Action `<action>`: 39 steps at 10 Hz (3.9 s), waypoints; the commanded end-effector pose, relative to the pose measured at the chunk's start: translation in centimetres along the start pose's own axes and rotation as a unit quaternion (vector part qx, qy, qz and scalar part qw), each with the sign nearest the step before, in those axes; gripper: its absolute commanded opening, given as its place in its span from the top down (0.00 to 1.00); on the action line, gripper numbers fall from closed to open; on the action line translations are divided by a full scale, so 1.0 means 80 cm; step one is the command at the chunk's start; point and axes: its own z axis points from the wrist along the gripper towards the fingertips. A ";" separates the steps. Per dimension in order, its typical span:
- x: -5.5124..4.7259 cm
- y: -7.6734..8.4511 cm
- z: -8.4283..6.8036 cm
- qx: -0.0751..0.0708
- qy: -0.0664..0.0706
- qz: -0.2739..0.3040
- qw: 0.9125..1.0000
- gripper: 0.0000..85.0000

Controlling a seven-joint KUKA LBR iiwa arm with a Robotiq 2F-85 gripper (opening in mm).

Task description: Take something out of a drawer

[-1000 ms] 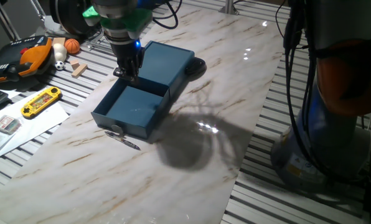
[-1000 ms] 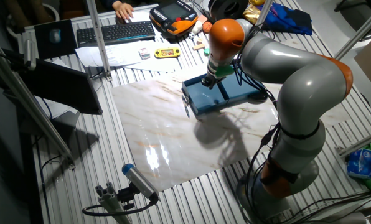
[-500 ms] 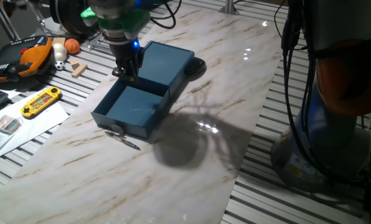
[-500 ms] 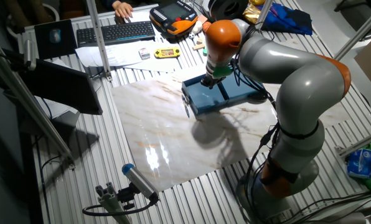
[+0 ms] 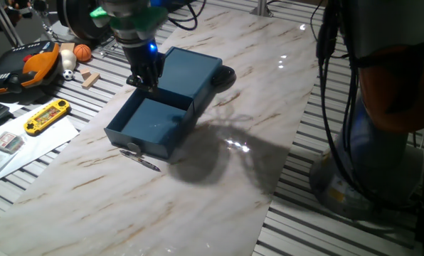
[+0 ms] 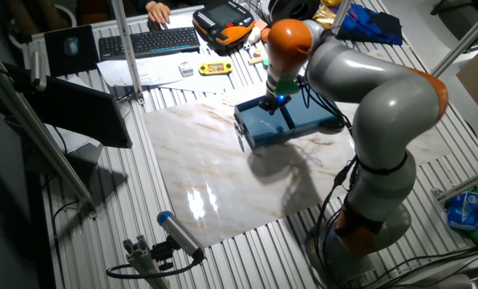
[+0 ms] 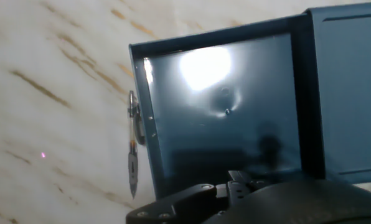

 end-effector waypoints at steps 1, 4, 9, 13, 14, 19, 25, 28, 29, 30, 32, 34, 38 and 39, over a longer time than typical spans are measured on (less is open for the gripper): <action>0.001 -0.003 -0.009 -0.001 -0.005 -0.012 1.000 1.00; 0.011 -0.004 -0.039 -0.032 -0.046 -0.031 0.998 1.00; 0.019 0.002 -0.050 -0.042 -0.038 -0.039 0.998 1.00; 0.024 0.007 -0.051 -0.034 -0.018 -0.041 0.998 1.00; 0.024 0.007 -0.051 -0.032 -0.009 -0.051 0.998 1.00; 0.024 0.009 -0.055 -0.020 0.001 -0.064 0.998 1.00; 0.025 0.009 -0.055 -0.023 0.000 -0.065 0.998 1.00; 0.025 0.009 -0.055 -0.024 -0.004 -0.063 0.998 1.00; 0.025 0.009 -0.055 -0.023 -0.005 -0.063 0.998 1.00; 0.025 0.009 -0.056 -0.022 -0.006 -0.063 0.998 1.00; 0.025 0.009 -0.056 -0.022 -0.007 -0.063 0.998 1.00; 0.025 0.009 -0.058 -0.019 -0.008 -0.064 0.998 1.00; 0.023 0.006 -0.059 -0.017 -0.008 -0.066 0.998 1.00; 0.023 0.006 -0.059 -0.017 -0.008 -0.067 0.998 1.00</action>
